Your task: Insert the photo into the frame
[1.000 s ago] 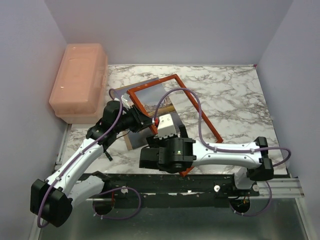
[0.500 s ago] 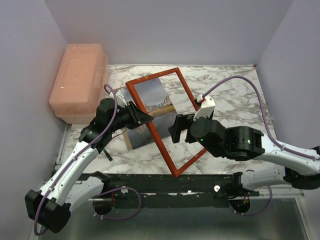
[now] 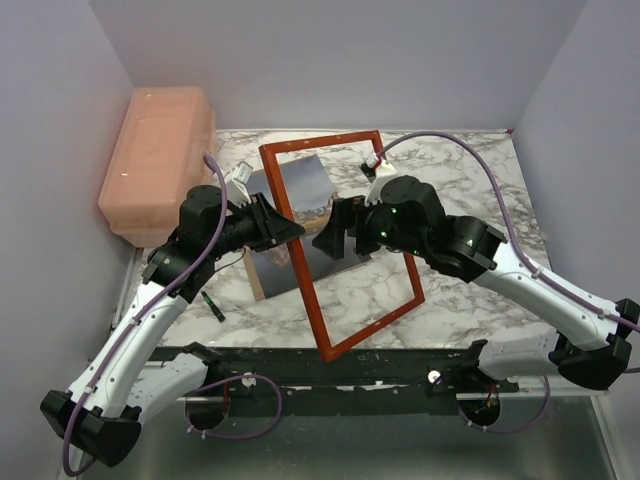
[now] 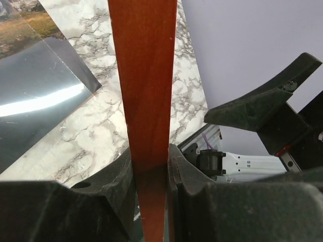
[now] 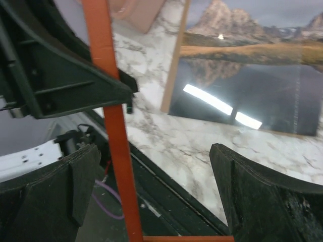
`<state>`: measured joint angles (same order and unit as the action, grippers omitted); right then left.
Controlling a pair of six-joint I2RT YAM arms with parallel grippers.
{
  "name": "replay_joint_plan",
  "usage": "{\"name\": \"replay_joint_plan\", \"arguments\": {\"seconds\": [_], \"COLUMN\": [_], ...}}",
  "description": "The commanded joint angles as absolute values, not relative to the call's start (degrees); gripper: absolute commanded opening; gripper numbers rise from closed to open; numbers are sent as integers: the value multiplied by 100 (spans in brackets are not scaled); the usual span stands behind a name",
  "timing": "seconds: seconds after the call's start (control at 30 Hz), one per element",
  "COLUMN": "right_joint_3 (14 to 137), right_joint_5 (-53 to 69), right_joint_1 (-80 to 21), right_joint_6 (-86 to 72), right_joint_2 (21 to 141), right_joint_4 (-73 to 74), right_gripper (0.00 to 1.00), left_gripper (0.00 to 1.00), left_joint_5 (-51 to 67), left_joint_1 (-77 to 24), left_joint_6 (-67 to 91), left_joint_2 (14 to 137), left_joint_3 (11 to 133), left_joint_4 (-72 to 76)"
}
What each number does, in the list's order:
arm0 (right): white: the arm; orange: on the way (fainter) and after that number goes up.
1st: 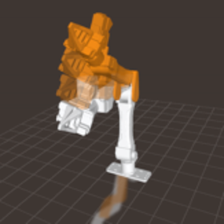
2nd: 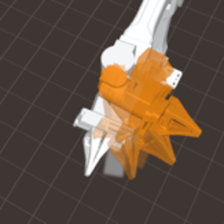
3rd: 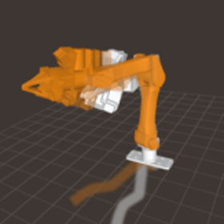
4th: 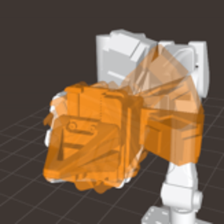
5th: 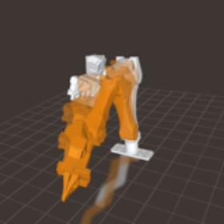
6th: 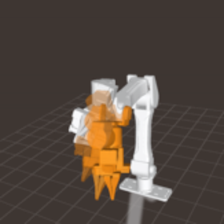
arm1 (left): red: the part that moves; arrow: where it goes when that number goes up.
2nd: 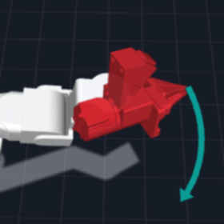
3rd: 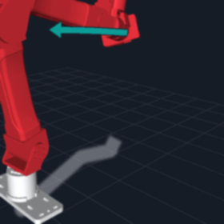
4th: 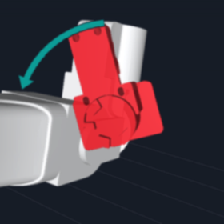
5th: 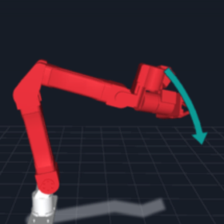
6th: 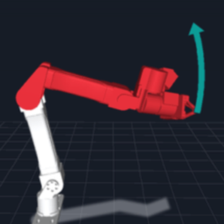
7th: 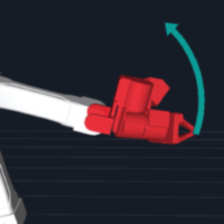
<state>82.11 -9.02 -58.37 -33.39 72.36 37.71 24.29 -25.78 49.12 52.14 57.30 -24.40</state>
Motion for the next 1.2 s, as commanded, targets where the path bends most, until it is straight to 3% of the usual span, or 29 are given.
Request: {"name": "replay_joint_plan", "arguments": {"seconds": [0.0, 0.47, 0.57, 0.7, 0.77, 0.8, 0.83, 0.87, 0.9, 0.93, 1.03, 1.07, 1.17], "right_joint_3": [8121, 7177, 7070, 6962, 6952, 6937, 6935, 6935, 6926, 6919, 6883, 6874, 6886], "right_joint_5": [962, 2176, 2232, 2200, 2188, 2186, 2166, 2125, 2059, 1974, 1633, 1497, 1126], "right_joint_1": [-5709, -5711, -5705, -5709, -5706, -5705, -5704, -5706, -5708, -5705, -5697, -5695, -5616], "right_joint_6": [-3101, -3832, -3967, -4087, -4121, -4131, -4149, -4161, -4187, -4220, -4290, -4313, -4435], "right_joint_2": [7413, 7985, 8049, 7985, 7962, 7950, 7947, 7941, 7924, 7900, 7802, 7754, 7613], "right_joint_4": [3033, 1369, 1134, 899, 849, 819, 816, 818, 827, 837, 892, 915, 1026], "right_gripper": [100, 99, 85, 59, 41, 33, 23, 15, 9, 4, 1, 1, 1], "left_gripper": [0, 0, 0, 0, 3, 6, 16, 30, 50, 66, 93, 99, 99], "left_joint_5": [2716, 2822, 2845, 2839, 2826, 2830, 2845, 2848, 2825, 2789, 2490, 2296, 1836], "left_joint_1": [-2575, -2575, -2575, -2575, -2575, -2575, -2575, -2575, -2575, -2575, -2575, -2575, -2575], "left_joint_6": [4968, 5641, 5643, 5619, 5609, 5616, 5618, 5610, 5576, 5548, 5424, 5368, 5229], "left_joint_2": [5101, 4963, 4957, 4931, 4918, 4914, 4905, 4897, 4888, 4869, 4733, 4660, 4432], "left_joint_3": [5964, 5617, 5634, 5638, 5638, 5630, 5625, 5629, 5657, 5691, 5818, 5878, 6052], "left_joint_4": [-2292, -1708, -1733, -1770, -1784, -1776, -1772, -1767, -1798, -1866, -2260, -2381, -2752]}}
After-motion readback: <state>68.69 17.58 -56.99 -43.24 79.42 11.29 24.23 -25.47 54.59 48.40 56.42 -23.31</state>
